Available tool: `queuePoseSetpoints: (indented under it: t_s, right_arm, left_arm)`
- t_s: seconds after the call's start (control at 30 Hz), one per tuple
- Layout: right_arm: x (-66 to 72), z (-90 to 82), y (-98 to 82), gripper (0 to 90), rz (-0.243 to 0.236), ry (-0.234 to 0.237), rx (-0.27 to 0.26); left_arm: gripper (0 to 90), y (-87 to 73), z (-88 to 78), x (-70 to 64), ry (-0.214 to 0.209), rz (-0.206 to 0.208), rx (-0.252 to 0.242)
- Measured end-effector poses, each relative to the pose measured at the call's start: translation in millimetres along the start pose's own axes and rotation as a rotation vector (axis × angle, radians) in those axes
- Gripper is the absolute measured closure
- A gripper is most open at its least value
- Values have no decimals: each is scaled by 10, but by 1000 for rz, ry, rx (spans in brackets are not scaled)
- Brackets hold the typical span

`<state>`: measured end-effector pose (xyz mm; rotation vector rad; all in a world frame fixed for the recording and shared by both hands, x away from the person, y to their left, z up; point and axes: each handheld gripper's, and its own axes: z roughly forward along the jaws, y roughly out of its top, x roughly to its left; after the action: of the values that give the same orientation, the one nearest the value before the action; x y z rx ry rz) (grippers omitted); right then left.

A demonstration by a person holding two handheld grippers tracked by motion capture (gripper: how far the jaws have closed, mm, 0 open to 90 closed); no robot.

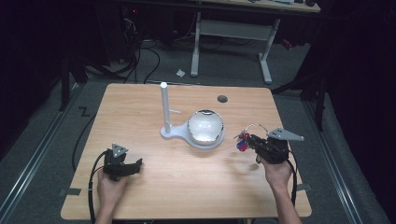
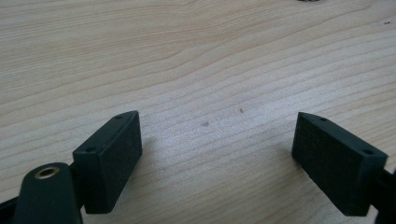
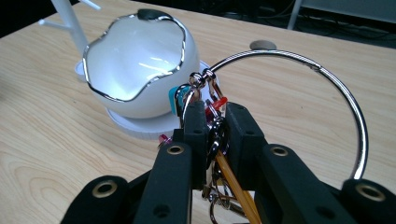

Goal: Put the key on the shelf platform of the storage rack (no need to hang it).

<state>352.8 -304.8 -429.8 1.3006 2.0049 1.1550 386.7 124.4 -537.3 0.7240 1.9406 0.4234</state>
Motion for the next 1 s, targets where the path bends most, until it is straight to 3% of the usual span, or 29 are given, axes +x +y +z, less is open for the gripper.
queuePoseSetpoints:
  t_s: [1.0]
  right_arm:
    - [217, -74, 519, 800, -57, 127, -37]
  left_arm:
    - [165, 1, -2, -3, 3, -6, 2]
